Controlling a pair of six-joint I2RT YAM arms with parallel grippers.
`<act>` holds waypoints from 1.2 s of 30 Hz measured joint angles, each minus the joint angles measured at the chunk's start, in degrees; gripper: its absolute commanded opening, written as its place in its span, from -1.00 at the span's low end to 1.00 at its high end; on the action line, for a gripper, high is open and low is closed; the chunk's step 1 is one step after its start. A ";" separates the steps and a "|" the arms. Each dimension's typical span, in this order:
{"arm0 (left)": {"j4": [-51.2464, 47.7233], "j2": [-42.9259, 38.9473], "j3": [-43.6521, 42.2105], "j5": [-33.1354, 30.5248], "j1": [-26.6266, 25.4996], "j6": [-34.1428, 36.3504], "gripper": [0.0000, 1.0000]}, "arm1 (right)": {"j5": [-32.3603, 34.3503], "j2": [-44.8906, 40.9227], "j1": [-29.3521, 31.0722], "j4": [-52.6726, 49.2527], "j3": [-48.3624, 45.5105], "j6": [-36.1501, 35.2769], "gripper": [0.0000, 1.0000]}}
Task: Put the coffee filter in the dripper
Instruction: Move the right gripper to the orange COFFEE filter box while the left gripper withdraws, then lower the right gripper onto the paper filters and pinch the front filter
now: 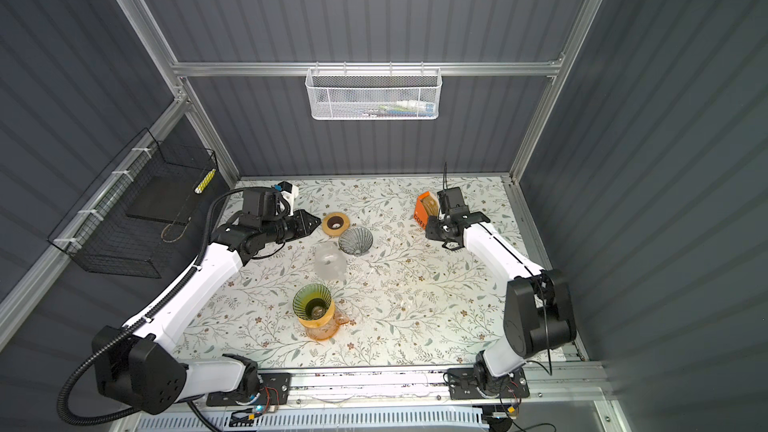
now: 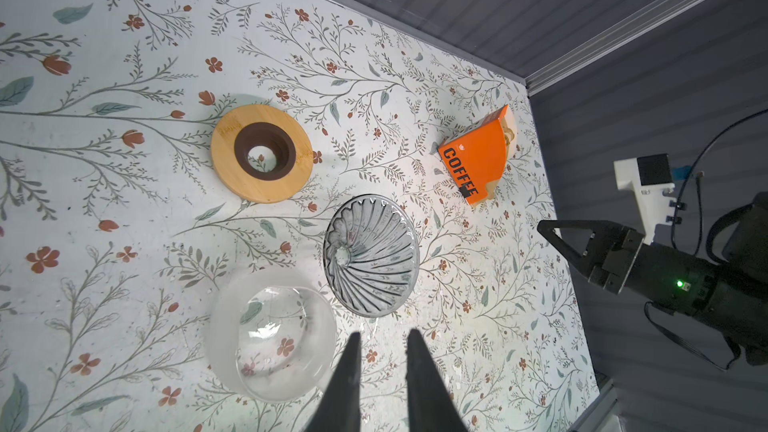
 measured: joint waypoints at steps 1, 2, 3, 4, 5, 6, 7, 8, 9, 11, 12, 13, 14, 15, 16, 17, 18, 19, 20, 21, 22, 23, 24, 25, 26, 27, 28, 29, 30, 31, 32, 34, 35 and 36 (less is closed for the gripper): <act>0.52 0.55 -0.04 0.04 0.00 0.02 -0.58 | -0.13 1.22 -0.37 0.37 0.79 -0.09 -0.66; 0.90 0.94 -0.04 0.09 0.00 0.09 -0.58 | -0.31 2.29 -0.66 0.61 1.46 -0.17 -0.68; 1.33 1.44 -0.04 0.22 0.00 0.13 -0.58 | -0.52 3.56 -0.92 0.66 2.27 -0.44 -0.69; 1.70 1.86 -0.04 0.22 0.00 0.15 -0.58 | -0.72 4.85 -1.07 0.63 3.21 -0.63 -0.71; 2.01 2.23 -0.04 0.22 0.00 0.15 -0.59 | -0.87 6.01 -1.16 0.55 4.09 -0.83 -0.72; 2.38 2.60 -0.04 0.24 0.00 0.17 -0.59 | -0.96 7.43 -1.20 0.59 5.16 -0.98 -0.73; 2.73 2.93 -0.04 0.24 0.00 0.20 -0.59 | -1.05 8.68 -1.22 0.57 6.16 -1.14 -0.74; 2.93 3.23 -0.04 0.24 0.00 0.28 -0.59 | -1.11 9.66 -1.22 0.55 6.88 -1.22 -0.74; 3.13 3.56 -0.04 0.22 0.00 0.35 -0.59 | -1.20 10.62 -1.22 0.52 7.61 -1.36 -0.71; 3.41 4.07 -0.04 0.22 0.00 0.42 -0.60 | -1.46 11.91 -1.22 0.59 8.44 -1.64 -0.67; 3.50 4.28 -0.04 0.22 0.00 0.48 -0.60 | -1.51 12.26 -1.22 0.57 8.57 -1.73 -0.65; 3.52 4.46 -0.04 0.20 0.00 0.61 -0.60 | -1.51 12.55 -1.22 0.48 8.68 -1.86 -0.63; 3.50 4.57 -0.04 0.20 0.00 0.76 -0.60 | -1.51 12.85 -1.22 0.48 8.85 -2.08 -0.61; 3.52 4.68 -0.04 0.20 0.00 0.81 -0.60 | -1.46 13.09 -1.22 0.46 9.07 -2.25 -0.60; 3.52 4.76 -0.04 0.20 0.00 0.81 -0.60 | -1.44 13.20 -1.22 0.50 9.11 -2.27 -0.60; 3.52 4.79 -0.04 0.20 0.00 0.81 -0.60 | -1.40 13.27 -1.22 0.44 9.18 -2.43 -0.60; 3.52 4.81 -0.04 0.20 0.00 0.83 -0.60 | -1.36 13.31 -1.22 0.37 9.29 -2.49 -0.60; 3.52 4.83 -0.04 0.20 0.00 0.83 -0.60 | -1.29 13.49 -1.22 0.22 9.49 -2.54 -0.61; 3.52 4.87 -0.04 0.20 0.00 0.85 -0.60 | -1.27 13.75 -1.22 0.11 9.86 -2.62 -0.63; 3.58 4.92 -0.04 0.17 0.00 0.90 -0.60 | -1.25 14.08 -1.22 0.11 10.19 -2.67 -0.63; 3.63 5.05 -0.04 0.17 0.00 1.01 -0.60 | -1.20 14.36 -1.25 0.13 10.32 -2.73 -0.63; 3.69 5.18 -0.04 0.17 0.00 1.11 -0.60 | -1.05 14.69 -1.27 0.11 10.40 -2.78 -0.63; 3.67 5.31 -0.04 0.17 0.00 1.22 -0.60 | -1.05 15.04 -1.29 0.11 10.47 -2.86 -0.64; 3.69 5.42 -0.04 0.15 0.00 1.25 -0.60 | -1.03 15.34 -1.36 0.09 10.47 -2.89 -0.64; 3.69 5.53 -0.04 0.15 0.00 1.27 -0.60 | -1.03 15.74 -1.42 0.09 10.49 -2.91 -0.64; 3.69 5.55 -0.04 0.11 0.00 1.27 -0.60 | -1.03 16.09 -1.51 0.02 10.56 -2.93 -0.64; 3.69 5.55 -0.04 0.04 0.00 1.27 -0.60 | -0.98 16.39 -1.57 0.02 10.58 -2.97 -0.65; 3.67 5.55 -0.04 -0.04 0.00 1.29 -0.60 | -0.87 16.63 -1.62 0.02 10.62 -3.08 -0.65; 3.69 5.55 -0.04 -0.07 0.00 1.38 -0.60 | -0.81 16.81 -1.68 0.02 10.64 -3.10 -0.65; 3.67 5.55 -0.04 -0.11 0.00 1.42 -0.60 | -0.79 16.83 -1.73 0.00 10.64 -3.10 -0.65; 3.67 5.55 -0.04 -0.26 0.00 1.44 -0.60 | -0.70 16.83 -1.77 -0.02 10.64 -3.13 -0.66; 3.69 5.55 -0.04 -0.28 0.00 1.44 -0.60 | -0.55 16.83 -1.79 -0.09 10.91 -3.28 -0.66; 3.67 5.57 -0.04 -0.28 0.00 1.44 -0.60 | -0.42 16.85 -1.79 -0.09 11.02 -3.37 -0.67; 3.67 5.57 -0.04 -0.28 0.00 1.44 -0.60 | -0.37 16.85 -1.79 -0.13 11.15 -3.50 -0.67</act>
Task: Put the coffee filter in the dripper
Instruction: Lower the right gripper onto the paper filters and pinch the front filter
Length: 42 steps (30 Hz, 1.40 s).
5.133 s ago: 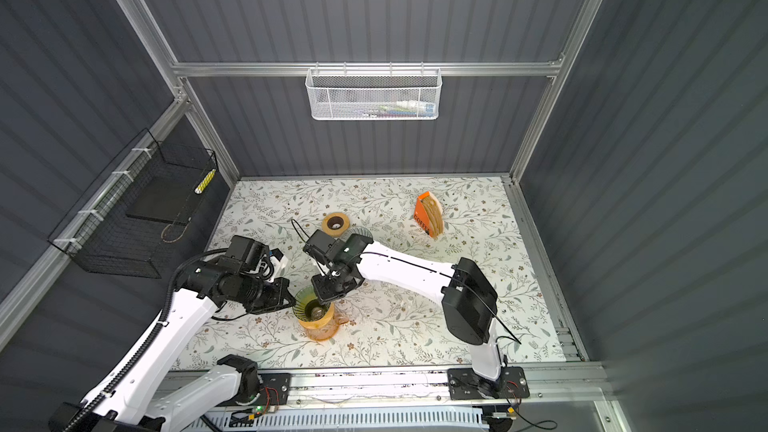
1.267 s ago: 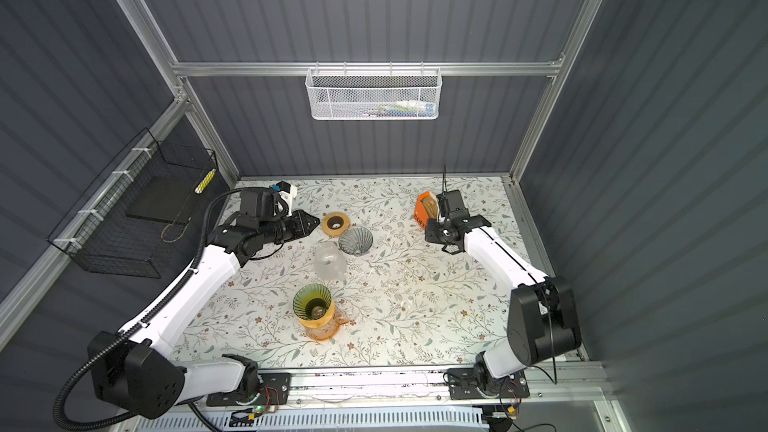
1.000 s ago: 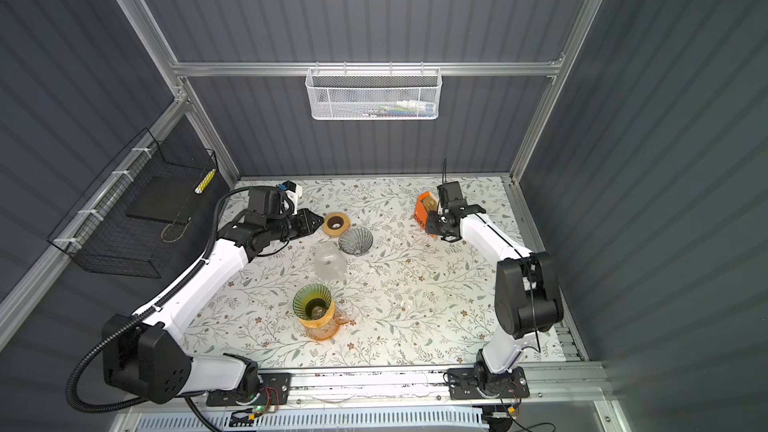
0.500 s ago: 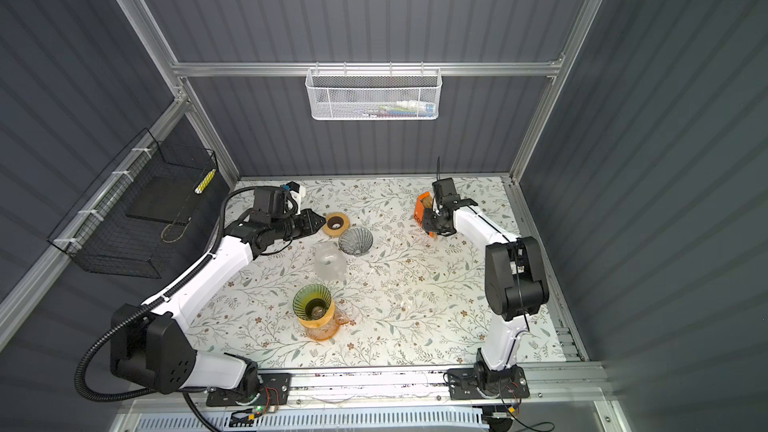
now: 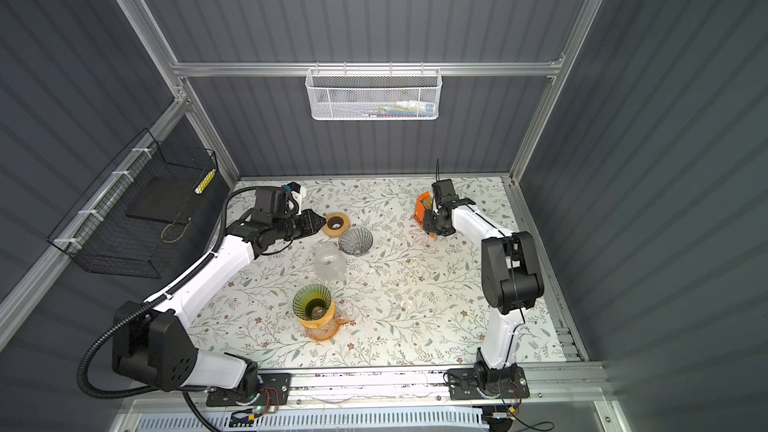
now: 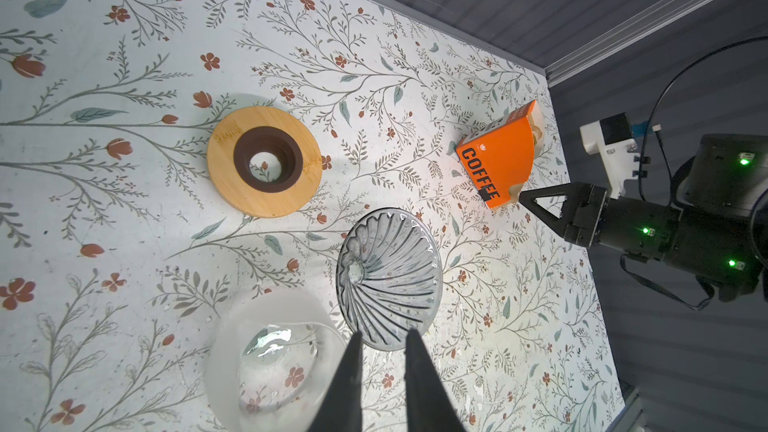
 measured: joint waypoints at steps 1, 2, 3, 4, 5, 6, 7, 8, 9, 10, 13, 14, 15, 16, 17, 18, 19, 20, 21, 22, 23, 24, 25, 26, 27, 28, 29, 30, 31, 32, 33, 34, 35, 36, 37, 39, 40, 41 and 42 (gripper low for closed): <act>0.02 0.00 0.00 0.00 0.00 0.00 -0.60 | 0.09 0.00 0.00 -0.09 0.20 -0.04 -0.67; 0.02 0.00 0.00 0.00 0.00 0.02 -0.60 | 0.17 0.07 0.00 -0.15 0.44 -0.07 -0.67; 0.00 0.04 0.00 -0.02 0.00 0.00 -0.60 | 0.24 0.11 0.00 -0.22 0.68 -0.09 -0.67; 0.02 0.07 0.00 -0.02 0.00 0.00 -0.61 | 0.33 0.20 0.00 -0.28 0.92 -0.11 -0.68; 0.02 0.11 0.00 -0.04 0.00 0.00 -0.60 | 0.39 0.35 0.00 -0.33 1.22 -0.17 -0.68; 0.02 0.15 0.00 -0.15 0.00 0.00 -0.60 | 0.46 0.59 0.00 -0.37 1.53 -0.22 -0.68; 0.02 0.20 0.00 -0.17 0.00 0.00 -0.60 | 0.59 0.83 0.00 -0.35 1.79 -0.24 -0.68; 0.02 0.22 0.00 -0.20 0.00 0.00 -0.61 | 0.74 0.98 0.00 -0.35 1.88 -0.26 -0.68; 0.02 0.26 0.00 -0.20 0.00 0.00 -0.61 | 0.90 1.18 0.00 -0.44 1.90 -0.28 -0.68; 0.02 0.33 0.00 -0.20 0.00 0.00 -0.61 | 1.05 1.31 0.00 -0.50 1.90 -0.31 -0.68; 0.02 0.37 0.00 -0.20 0.00 0.00 -0.61 | 1.27 2.03 -0.02 -0.70 2.08 -0.46 -0.68; 0.02 0.37 0.00 -0.20 0.00 0.00 -0.61 | 1.33 2.19 -0.02 -0.83 2.10 -0.50 -0.68; 0.02 0.35 0.00 -0.20 0.00 0.00 -0.61 | 1.49 2.29 -0.02 -0.92 2.10 -0.52 -0.68; 0.02 0.37 0.00 -0.20 0.00 0.00 -0.61 | 1.53 2.36 -0.02 -0.98 2.10 -0.57 -0.68; 0.02 0.35 0.00 -0.20 0.00 0.00 -0.61 | 1.64 2.43 -0.02 -1.03 2.10 -0.66 -0.67; 0.02 0.35 0.00 -0.20 0.00 0.00 -0.61 | 1.70 2.47 -0.02 -1.09 2.10 -0.68 -0.67; 0.02 0.35 0.00 -0.22 0.00 0.00 -0.61 | 1.73 2.51 -0.02 -1.09 2.10 -0.68 -0.67; 0.02 0.37 0.00 -0.20 0.00 0.00 -0.61 | 1.75 2.54 -0.02 -1.09 2.10 -0.68 -0.67; 0.02 0.35 0.00 -0.20 0.00 0.00 -0.61 | 1.77 2.54 -0.02 -1.11 2.10 -0.68 -0.67; 0.04 0.35 0.00 -0.22 0.00 0.00 -0.61 | 1.79 2.54 -0.02 -1.14 2.16 -0.70 -0.67; 0.04 0.35 0.00 -0.22 0.00 0.00 -0.61 | 1.90 2.58 -0.02 -1.22 2.34 -0.70 -0.67; 0.04 0.35 0.00 -0.24 0.00 0.00 -0.61 | 1.92 2.62 -0.02 -1.20 2.49 -0.72 -0.67; 0.04 0.35 0.00 -0.33 0.00 0.00 -0.61 | 1.95 2.69 -0.02 -1.22 2.62 -0.72 -0.67; 0.04 0.35 0.00 -0.44 0.00 0.00 -0.61 | 1.99 2.75 -0.02 -1.27 2.75 -0.76 -0.65; 0.04 0.35 0.00 -0.46 0.00 0.00 -0.61 | 2.01 2.82 -0.02 -1.29 2.82 -0.87 -0.65; 0.04 0.35 0.00 -0.52 0.00 0.00 -0.61 | 2.08 2.86 -0.02 -1.33 2.86 -0.90 -0.65; 0.04 0.35 0.00 -0.61 0.00 0.00 -0.61 | 2.12 2.97 -0.02 -1.46 2.99 -0.94 -0.65; 0.04 0.37 0.00 -0.63 0.00 0.00 -0.61 | 2.14 3.17 -0.02 -1.55 3.26 -0.98 -0.65; 0.04 0.35 0.00 -0.63 0.00 0.00 -0.61 | 2.14 3.45 -0.02 -1.53 3.54 -1.07 -0.65; 0.04 0.35 0.00 -0.66 0.00 0.00 -0.61 | 2.14 3.67 -0.02 -1.49 3.74 -1.09 -0.65; 0.04 0.35 0.00 -0.68 0.00 0.00 -0.61 | 2.14 3.85 -0.02 -1.53 3.80 -1.11 -0.65; 0.04 0.35 0.00 -0.70 0.00 0.02 -0.61 | 2.14 3.91 -0.02 -1.57 3.80 -1.11 -0.65; 0.04 0.35 0.00 -0.87 0.00 0.00 -0.61 | 2.14 4.00 -0.02 -1.57 3.82 -1.11 -0.66; 0.04 0.35 0.00 -0.92 0.00 0.02 -0.61 | 2.14 4.09 -0.02 -1.62 3.89 -1.14 -0.66; 0.04 0.35 0.00 -1.05 0.00 0.00 -0.61 | 2.14 4.17 -0.02 -1.66 4.02 -1.14 -0.67; 0.04 0.35 0.00 -1.07 0.00 0.00 -0.61 | 2.12 4.44 -0.02 -1.81 4.37 -1.18 -0.68; 0.04 0.35 0.00 -1.07 0.00 0.02 -0.61 | 2.12 4.48 -0.02 -1.86 4.46 -1.22 -0.70; 0.04 0.37 0.00 -1.07 0.00 0.02 -0.61 | 2.12 4.48 -0.02 -1.92 4.48 -1.29 -0.70; 0.04 0.35 0.00 -1.09 0.00 0.02 -0.62 | 2.12 4.48 -0.02 -1.97 4.48 -1.31 -0.70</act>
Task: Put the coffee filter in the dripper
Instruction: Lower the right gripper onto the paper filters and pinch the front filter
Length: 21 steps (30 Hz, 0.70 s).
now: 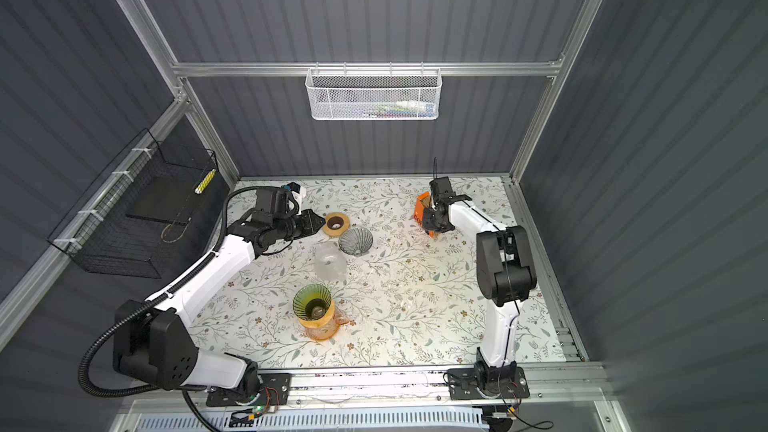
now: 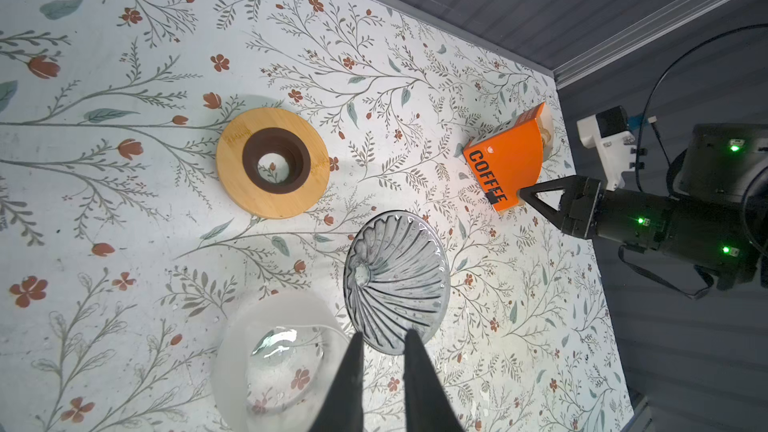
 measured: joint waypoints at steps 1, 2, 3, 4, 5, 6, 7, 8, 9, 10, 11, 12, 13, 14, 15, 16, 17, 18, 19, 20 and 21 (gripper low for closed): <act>0.00 0.00 0.00 0.00 0.00 0.00 -0.62 | 0.00 0.00 0.00 0.00 0.04 0.00 -0.70; 0.00 0.00 0.00 0.00 0.00 0.00 -0.61 | 0.02 0.00 0.00 0.00 0.09 0.00 -0.67; 0.00 0.00 0.00 0.00 0.00 0.02 -0.61 | 0.00 0.00 0.00 0.00 0.11 0.00 -0.64; 0.00 0.02 0.00 0.00 0.00 0.00 -0.61 | 0.02 0.00 0.00 0.00 0.15 0.02 -0.63; 0.00 0.00 0.00 0.00 0.00 0.02 -0.62 | 0.02 0.00 0.00 0.00 0.15 -0.09 -0.61; 0.00 0.00 0.00 -0.02 0.00 0.02 -0.61 | 0.02 0.00 0.00 -0.02 0.15 -0.17 -0.59; 0.00 0.00 0.00 0.00 0.00 0.02 -0.62 | 0.02 0.00 0.00 -0.02 0.15 -0.17 -0.60; 0.00 0.00 0.00 -0.02 0.00 0.02 -0.61 | 0.02 0.00 0.00 -0.02 0.15 -0.22 -0.59; 0.00 0.00 0.00 -0.02 0.00 0.02 -0.61 | 0.02 0.00 0.00 -0.02 0.15 -0.22 -0.59; 0.00 0.02 0.00 -0.07 0.00 0.02 -0.62 | 0.02 0.00 0.00 -0.02 0.15 -0.22 -0.59; 0.00 0.00 0.00 -0.20 0.00 0.02 -0.62 | 0.02 0.00 0.00 -0.02 0.15 -0.22 -0.59; 0.00 0.00 0.00 -0.20 0.00 0.02 -0.61 | 0.02 0.00 0.00 -0.02 0.15 -0.22 -0.59; 0.00 0.00 0.00 -0.22 0.00 0.02 -0.62 | 0.02 0.00 0.00 -0.02 0.15 -0.22 -0.60; -0.02 0.00 0.00 -0.24 0.00 0.02 -0.62 | 0.02 0.00 0.00 -0.02 0.15 -0.22 -0.59; -0.02 0.00 0.00 -0.31 0.00 0.04 -0.62 | 0.02 0.00 0.00 -0.02 0.17 -0.22 -0.59; 0.00 0.00 0.00 -0.42 0.00 0.11 -0.62 | 0.02 0.02 0.00 -0.02 0.17 -0.22 -0.59; -0.02 0.00 0.00 -0.44 0.00 0.20 -0.62 | 0.02 0.02 0.00 -0.02 0.20 -0.22 -0.59; -0.02 0.02 0.00 -0.44 0.00 0.20 -0.62 | 0.02 0.02 0.00 -0.02 0.20 -0.22 -0.58; -0.02 0.00 0.00 -0.44 0.00 0.20 -0.61 | 0.02 0.04 0.00 -0.02 0.20 -0.22 -0.58; -0.02 0.00 0.00 -0.46 0.00 0.22 -0.62 | 0.02 0.07 0.00 -0.02 0.22 -0.22 -0.58; -0.02 0.00 0.00 -0.46 0.00 0.22 -0.62 | 0.02 0.13 0.00 -0.07 0.26 -0.24 -0.58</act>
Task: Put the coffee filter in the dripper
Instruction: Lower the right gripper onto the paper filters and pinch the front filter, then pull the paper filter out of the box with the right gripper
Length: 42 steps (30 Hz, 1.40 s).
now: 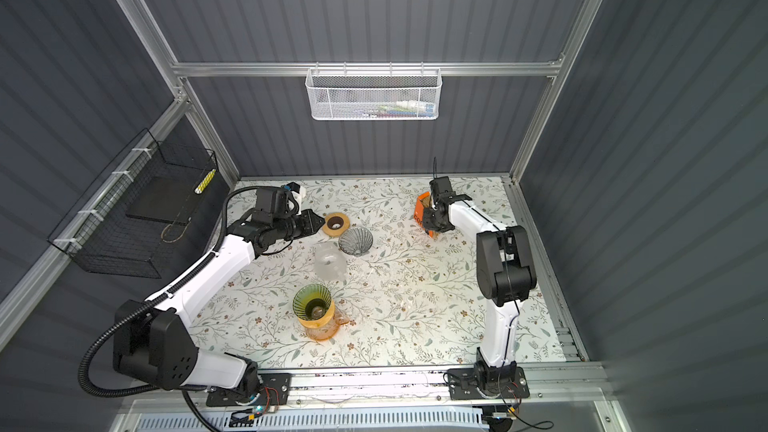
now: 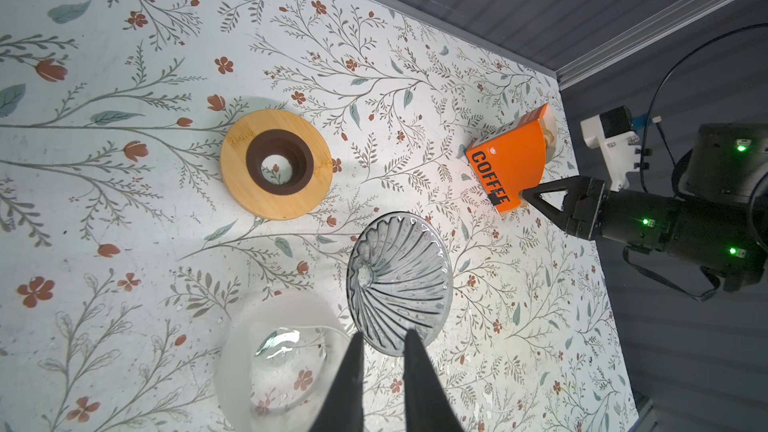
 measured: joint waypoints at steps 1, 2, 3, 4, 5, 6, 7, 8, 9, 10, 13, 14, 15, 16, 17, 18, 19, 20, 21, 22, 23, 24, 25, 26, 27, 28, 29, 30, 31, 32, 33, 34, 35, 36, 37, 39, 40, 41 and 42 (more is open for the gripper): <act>0.00 0.00 0.00 -0.02 0.00 0.00 -0.61 | 0.00 0.09 0.00 -0.26 0.24 -0.02 -0.58; 0.00 0.00 0.00 -0.04 0.00 0.00 -0.62 | 0.00 0.17 0.00 -0.37 0.46 -0.02 -0.58; 0.00 0.00 0.00 -0.15 0.00 0.00 -0.62 | 0.00 0.24 0.00 -0.44 0.63 -0.09 -0.58; 0.00 0.00 0.00 -0.15 0.00 0.02 -0.62 | -0.02 0.26 0.00 -0.39 0.76 -0.15 -0.59; 0.00 0.00 0.00 -0.17 0.00 0.02 -0.62 | -0.02 0.26 0.00 -0.42 0.83 -0.22 -0.61; 0.00 0.00 0.00 -0.17 0.00 0.02 -0.62 | -0.02 0.26 0.00 -0.46 0.90 -0.26 -0.63; 0.00 0.00 0.00 -0.17 0.00 0.04 -0.61 | -0.02 0.26 0.00 -0.46 0.90 -0.39 -0.67; 0.00 0.00 0.00 -0.17 0.00 0.04 -0.62 | 0.00 0.26 0.00 -0.50 0.90 -0.46 -0.73; 0.00 0.00 0.00 -0.20 0.00 0.09 -0.61 | 0.00 0.26 0.00 -0.55 0.90 -0.70 -0.78; 0.00 0.00 0.00 -0.20 0.00 0.17 -0.62 | -0.02 0.26 0.00 -0.61 0.90 -0.74 -0.80; 0.00 0.00 0.00 -0.42 0.00 0.20 -0.62 | -0.02 0.26 0.00 -0.74 0.96 -0.72 -0.90; 0.00 0.00 0.00 -0.46 0.00 0.20 -0.62 | -0.02 0.26 0.00 -0.83 1.01 -0.70 -0.94; 0.00 0.00 0.00 -0.48 0.00 0.20 -0.62 | -0.02 0.26 0.00 -0.83 1.01 -0.70 -0.96; 0.00 0.00 0.00 -0.59 0.00 0.20 -0.62 | -0.02 0.26 0.00 -0.83 1.03 -0.63 -1.00; 0.00 0.00 0.00 -0.59 0.00 0.22 -0.62 | -0.04 0.26 0.00 -0.83 1.03 -0.55 -1.00; 0.00 0.00 0.00 -0.61 0.00 0.22 -0.62 | -0.04 0.26 0.00 -0.85 1.03 -0.52 -1.00; 0.00 0.00 0.00 -0.61 0.00 0.22 -0.62 | -0.02 0.26 0.00 -0.85 1.01 -0.50 -1.00; 0.00 0.00 0.00 -0.61 0.00 0.22 -0.61 | -0.02 0.26 0.00 -0.85 1.01 -0.48 -1.00; 0.00 0.00 0.00 -0.61 0.00 0.22 -0.62 | -0.02 0.26 0.00 -0.85 1.01 -0.42 -1.00; 0.00 0.00 0.00 -0.61 0.00 0.22 -0.61 | -0.02 0.26 0.00 -0.87 1.01 -0.39 -1.00; 0.00 0.00 0.00 -0.61 0.00 0.22 -0.61 | -0.02 0.24 0.00 -0.87 0.98 -0.39 -1.00; 0.00 0.00 0.00 -0.61 0.00 0.24 -0.61 | -0.02 0.20 0.00 -0.90 0.96 -0.37 -1.00; 0.00 0.00 0.00 -0.63 0.00 0.24 -0.62 | -0.02 0.02 0.00 -0.87 0.79 -0.35 -1.00; 0.00 0.00 0.00 -0.66 0.00 0.28 -0.62 | -0.04 -0.20 0.00 -0.92 0.55 -0.33 -1.00; 0.00 0.00 0.00 -0.66 0.00 0.42 -0.62 | -0.04 -0.52 0.00 -0.92 0.22 -0.31 -1.00; 0.00 0.00 0.00 -0.66 0.00 0.46 -0.62 | -0.04 -1.05 0.02 -0.98 -0.26 -0.20 -1.00; 0.00 0.00 -0.02 -0.66 0.00 0.48 -0.62 | -0.04 -1.64 0.02 -1.05 -0.76 -0.13 -1.00; 0.00 0.00 -0.02 -0.68 0.00 0.55 -0.62 | -0.04 -2.16 0.04 -1.18 -1.14 -0.09 -1.00; 0.00 0.00 -0.02 -0.68 0.00 0.61 -0.62 | -0.04 -2.78 0.04 -1.25 -1.53 0.02 -1.00; 0.00 0.00 -0.02 -0.81 0.00 0.61 -0.62 | -0.04 -3.41 0.07 -1.38 -1.90 0.07 -1.00; 0.00 0.00 -0.02 -0.83 0.00 0.61 -0.62 | -0.04 -3.91 0.07 -1.42 -2.21 0.07 -1.00; 0.00 0.00 -0.04 -0.85 0.00 0.61 -0.62 | -0.04 -4.55 0.07 -1.44 -2.62 0.11 -1.00; 0.00 -0.02 -0.09 -0.85 0.00 0.61 -0.62 | -0.04 -5.22 0.09 -1.53 -3.10 0.15 -1.00; 0.00 -0.02 -0.13 -0.85 0.00 0.61 -0.62 | -0.04 -5.73 0.11 -1.60 -3.50 0.17 -1.00; 0.00 -0.02 -0.24 -0.85 0.00 0.63 -0.62 | -0.04 -6.19 0.11 -1.70 -3.87 0.26 -1.00; -0.02 -0.07 -0.46 -0.90 0.00 0.63 -0.62 | -0.04 -6.99 0.28 -1.86 -4.61 0.35 -1.00; -0.04 -0.07 -0.50 -1.01 0.00 0.63 -0.62 | -0.04 -7.30 0.33 -1.92 -4.98 0.46 -1.00; -0.04 -0.11 -0.57 -1.03 0.00 0.63 -0.62 | -0.04 -7.63 0.39 -1.92 -5.46 0.50 -1.00; -0.02 -0.17 -0.70 -1.05 0.00 0.63 -0.62 | -0.04 -7.85 0.48 -1.99 -5.81 0.55 -1.00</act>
